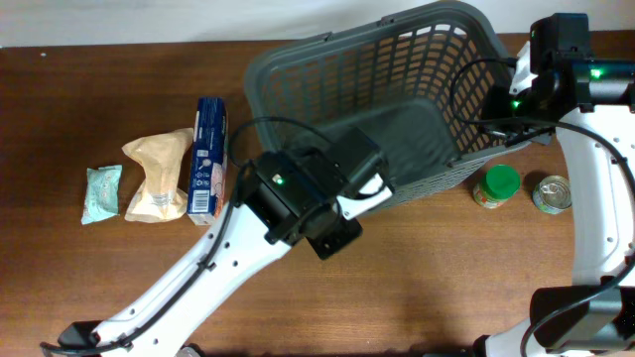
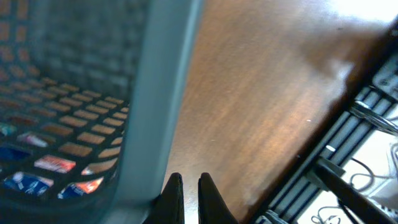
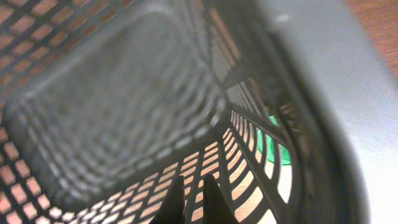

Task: Pack container

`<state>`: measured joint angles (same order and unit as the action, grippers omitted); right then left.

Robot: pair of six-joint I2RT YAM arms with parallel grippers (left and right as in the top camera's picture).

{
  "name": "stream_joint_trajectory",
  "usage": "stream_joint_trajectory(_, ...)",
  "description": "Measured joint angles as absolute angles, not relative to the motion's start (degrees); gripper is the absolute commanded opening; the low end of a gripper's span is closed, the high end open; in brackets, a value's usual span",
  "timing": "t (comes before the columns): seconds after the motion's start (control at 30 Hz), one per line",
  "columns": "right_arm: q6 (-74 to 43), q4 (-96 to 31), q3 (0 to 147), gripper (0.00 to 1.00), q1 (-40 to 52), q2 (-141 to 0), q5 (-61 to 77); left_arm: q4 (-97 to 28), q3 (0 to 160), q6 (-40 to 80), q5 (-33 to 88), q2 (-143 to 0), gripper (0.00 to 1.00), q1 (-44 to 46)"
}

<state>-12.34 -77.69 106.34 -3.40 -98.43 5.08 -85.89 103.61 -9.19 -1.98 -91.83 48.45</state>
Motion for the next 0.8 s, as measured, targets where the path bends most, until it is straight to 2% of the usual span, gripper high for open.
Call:
stream_joint_trajectory(0.57, -6.8, -77.2, 106.4, 0.04, -3.4, -98.4, 9.4, -80.1, 103.6, -11.4, -3.9, -91.8, 0.02, 31.2)
stream_joint_trajectory(0.77, -3.0, -75.6, 117.1, 0.04, -5.0, -99.2, 15.4, -82.3, 104.2, -10.2, -6.0, -91.8, 0.02, 25.9)
stream_joint_trajectory(0.8, -2.9, -75.7, 120.0, 0.04, -5.9, -99.2, 15.9, -82.2, 104.7, -9.6, -6.5, -91.8, 0.05, 24.4)
